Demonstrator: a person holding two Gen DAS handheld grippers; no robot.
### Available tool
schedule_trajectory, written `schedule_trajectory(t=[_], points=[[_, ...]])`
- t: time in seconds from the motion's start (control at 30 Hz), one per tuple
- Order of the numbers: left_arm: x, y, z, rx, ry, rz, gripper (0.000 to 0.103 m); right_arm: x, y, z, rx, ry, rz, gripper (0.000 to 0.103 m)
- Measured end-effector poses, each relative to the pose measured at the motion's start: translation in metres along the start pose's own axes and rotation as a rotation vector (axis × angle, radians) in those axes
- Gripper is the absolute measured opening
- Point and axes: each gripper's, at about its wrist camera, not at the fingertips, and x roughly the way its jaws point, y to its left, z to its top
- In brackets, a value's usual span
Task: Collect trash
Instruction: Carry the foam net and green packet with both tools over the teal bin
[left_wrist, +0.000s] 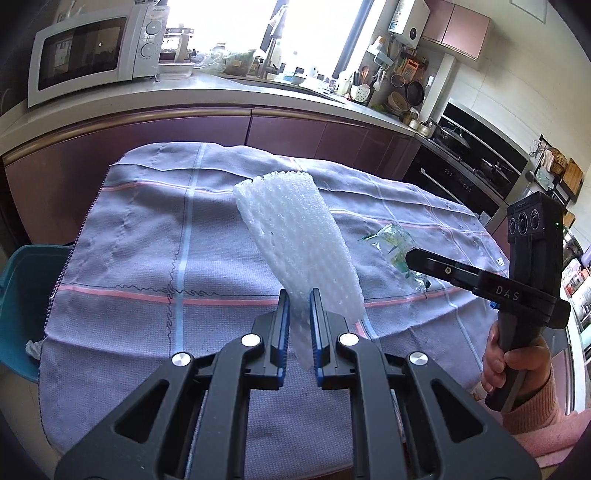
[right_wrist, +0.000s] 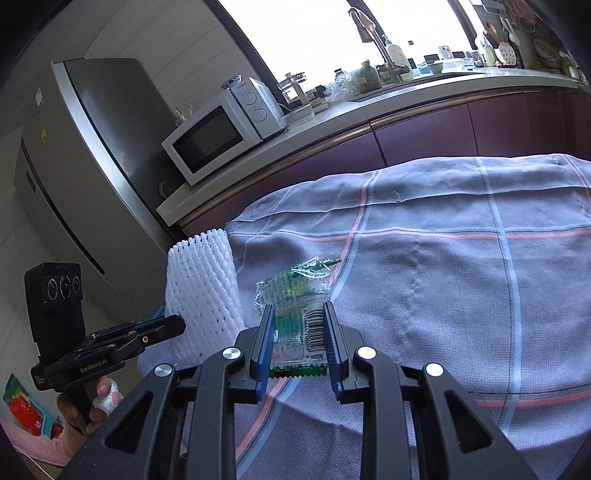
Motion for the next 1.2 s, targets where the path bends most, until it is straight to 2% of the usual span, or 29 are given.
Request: schedule_trajectory(t=[1.2], points=[[-0.054, 0.036, -0.006, -0.067, -0.07, 0.071, 0.011, 0.038, 0.058, 0.005, -0.084, 0.035, 0.084, 0.024]])
